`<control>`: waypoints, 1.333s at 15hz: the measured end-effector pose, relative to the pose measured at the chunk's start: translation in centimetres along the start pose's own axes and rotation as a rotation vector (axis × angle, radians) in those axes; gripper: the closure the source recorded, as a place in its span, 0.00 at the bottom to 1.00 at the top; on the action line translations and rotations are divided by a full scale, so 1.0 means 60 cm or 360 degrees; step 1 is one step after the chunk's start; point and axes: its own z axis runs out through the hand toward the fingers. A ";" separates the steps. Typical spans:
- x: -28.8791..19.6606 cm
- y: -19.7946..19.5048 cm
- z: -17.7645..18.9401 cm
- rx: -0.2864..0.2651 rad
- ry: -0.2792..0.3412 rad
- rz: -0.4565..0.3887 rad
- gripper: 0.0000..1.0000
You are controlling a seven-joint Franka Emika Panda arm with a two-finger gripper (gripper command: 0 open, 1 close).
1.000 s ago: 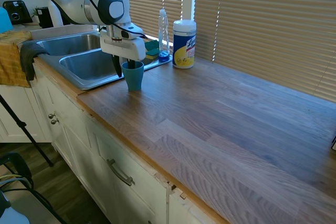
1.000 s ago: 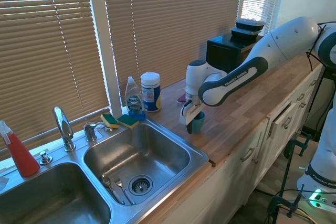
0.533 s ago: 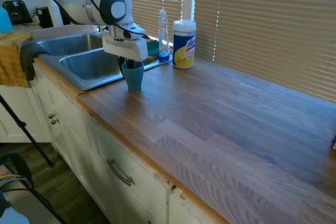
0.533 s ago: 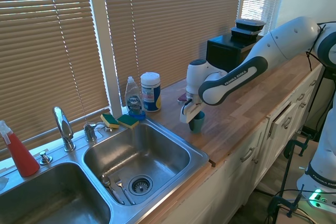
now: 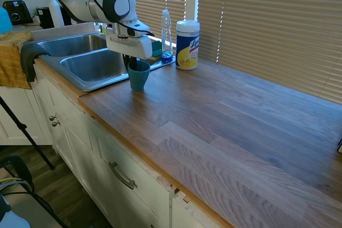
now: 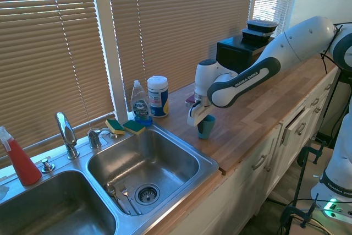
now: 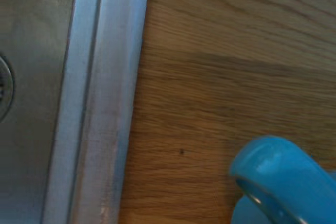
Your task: Put the mug in the sink
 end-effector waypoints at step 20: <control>-0.121 -0.397 0.218 -0.0005 0.0086 -0.0071 1.00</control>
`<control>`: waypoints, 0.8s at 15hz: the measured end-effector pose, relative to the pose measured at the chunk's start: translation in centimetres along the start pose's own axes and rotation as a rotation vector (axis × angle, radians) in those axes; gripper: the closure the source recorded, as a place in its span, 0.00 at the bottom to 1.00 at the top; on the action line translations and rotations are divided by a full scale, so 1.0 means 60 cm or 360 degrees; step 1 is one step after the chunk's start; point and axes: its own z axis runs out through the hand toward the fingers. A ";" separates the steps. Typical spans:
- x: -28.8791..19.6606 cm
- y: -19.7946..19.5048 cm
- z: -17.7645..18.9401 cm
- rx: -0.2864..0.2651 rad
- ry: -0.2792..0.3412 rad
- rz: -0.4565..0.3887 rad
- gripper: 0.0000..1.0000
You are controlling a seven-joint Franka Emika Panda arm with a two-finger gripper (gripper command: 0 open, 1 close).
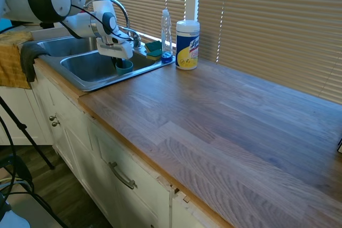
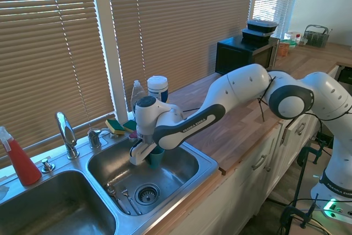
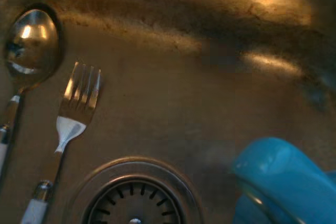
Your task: Put the mug in the sink
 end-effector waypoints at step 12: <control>-0.006 -0.014 0.111 -0.0109 -0.0113 0.0025 0.00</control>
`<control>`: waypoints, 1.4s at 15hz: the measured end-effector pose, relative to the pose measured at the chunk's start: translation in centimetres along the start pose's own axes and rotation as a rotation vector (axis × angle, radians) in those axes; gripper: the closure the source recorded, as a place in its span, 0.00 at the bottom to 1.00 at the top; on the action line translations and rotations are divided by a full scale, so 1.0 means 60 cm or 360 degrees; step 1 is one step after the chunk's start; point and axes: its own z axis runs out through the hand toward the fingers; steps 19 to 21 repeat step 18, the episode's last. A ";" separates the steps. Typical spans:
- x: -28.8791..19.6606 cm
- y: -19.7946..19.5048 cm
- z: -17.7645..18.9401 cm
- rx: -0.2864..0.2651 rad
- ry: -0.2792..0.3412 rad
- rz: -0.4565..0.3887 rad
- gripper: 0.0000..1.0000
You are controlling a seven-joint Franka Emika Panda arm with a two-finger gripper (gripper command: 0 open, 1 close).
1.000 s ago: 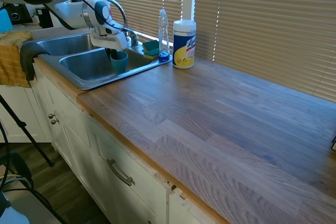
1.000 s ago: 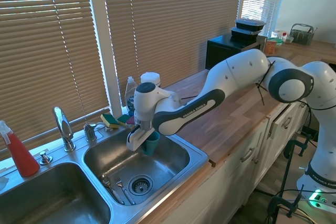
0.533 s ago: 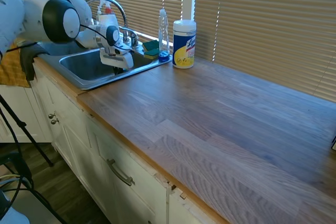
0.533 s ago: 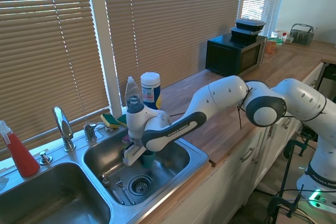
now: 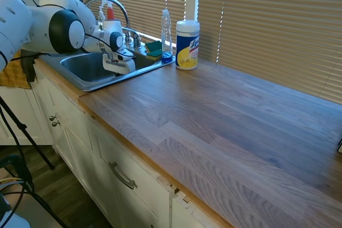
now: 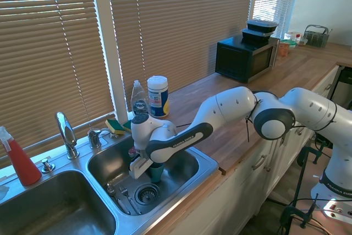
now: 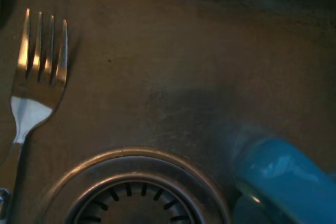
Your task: Put the mug in the sink
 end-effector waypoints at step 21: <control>0.024 -0.002 -0.168 0.0123 0.0059 -0.0030 0.00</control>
